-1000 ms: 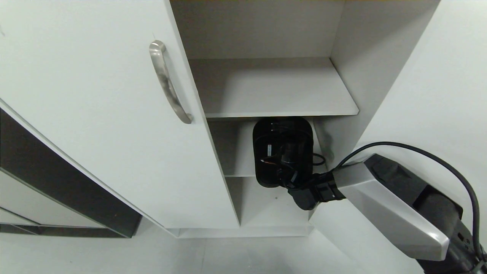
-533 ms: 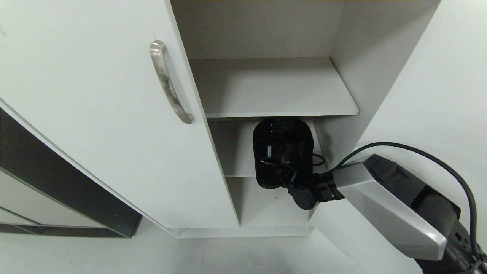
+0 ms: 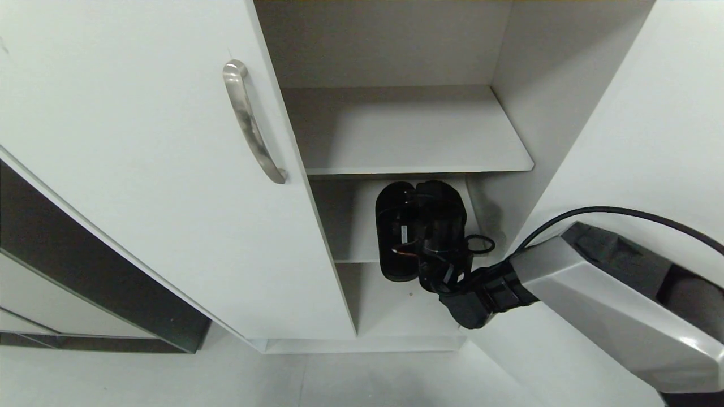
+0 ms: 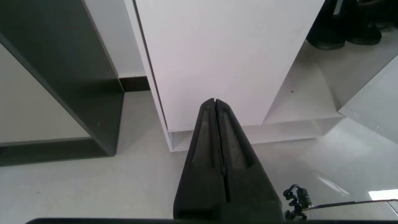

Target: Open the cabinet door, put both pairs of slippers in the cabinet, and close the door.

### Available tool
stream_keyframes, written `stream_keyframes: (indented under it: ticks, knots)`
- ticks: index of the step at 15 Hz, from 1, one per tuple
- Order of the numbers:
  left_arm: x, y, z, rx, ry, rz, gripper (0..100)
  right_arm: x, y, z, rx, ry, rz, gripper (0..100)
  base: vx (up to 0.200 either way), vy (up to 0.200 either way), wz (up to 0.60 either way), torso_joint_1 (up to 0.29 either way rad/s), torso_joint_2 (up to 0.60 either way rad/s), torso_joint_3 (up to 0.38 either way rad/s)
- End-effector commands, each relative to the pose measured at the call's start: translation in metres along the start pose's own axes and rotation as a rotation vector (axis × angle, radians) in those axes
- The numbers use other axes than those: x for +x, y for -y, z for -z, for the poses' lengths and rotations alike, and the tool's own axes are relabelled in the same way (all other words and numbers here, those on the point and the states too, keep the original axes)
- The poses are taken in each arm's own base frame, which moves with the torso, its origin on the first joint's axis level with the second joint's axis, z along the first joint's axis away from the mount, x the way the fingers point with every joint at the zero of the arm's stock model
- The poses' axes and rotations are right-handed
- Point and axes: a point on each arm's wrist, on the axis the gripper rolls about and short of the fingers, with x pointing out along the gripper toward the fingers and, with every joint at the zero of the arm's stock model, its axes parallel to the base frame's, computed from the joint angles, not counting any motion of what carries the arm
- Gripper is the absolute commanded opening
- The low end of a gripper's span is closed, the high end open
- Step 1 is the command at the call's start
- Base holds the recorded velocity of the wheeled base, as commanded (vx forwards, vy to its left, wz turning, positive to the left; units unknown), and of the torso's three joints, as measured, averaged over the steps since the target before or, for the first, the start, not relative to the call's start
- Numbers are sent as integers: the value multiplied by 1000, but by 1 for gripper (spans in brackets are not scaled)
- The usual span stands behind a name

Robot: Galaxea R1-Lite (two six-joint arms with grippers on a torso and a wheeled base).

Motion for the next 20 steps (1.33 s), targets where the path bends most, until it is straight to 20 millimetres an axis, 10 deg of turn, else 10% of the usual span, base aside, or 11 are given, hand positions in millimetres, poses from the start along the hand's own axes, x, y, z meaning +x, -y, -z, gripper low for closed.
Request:
stream_keyframes:
  ticks: [1,6,20]
  knots:
    - [0,0,0,0,-1,0,0,-45,7,-32,-2,19,-77,100,0,0,0,0,0,0]
    - [0,0,0,-3,-1,0,0,-137,39,-23,-38,-68,-269,100,0,0,0,0,0,0]
    - [0,0,0,-4,-1,4,0,-149,45,-19,-55,-69,-287,100,-100,0,0,1,3,2]
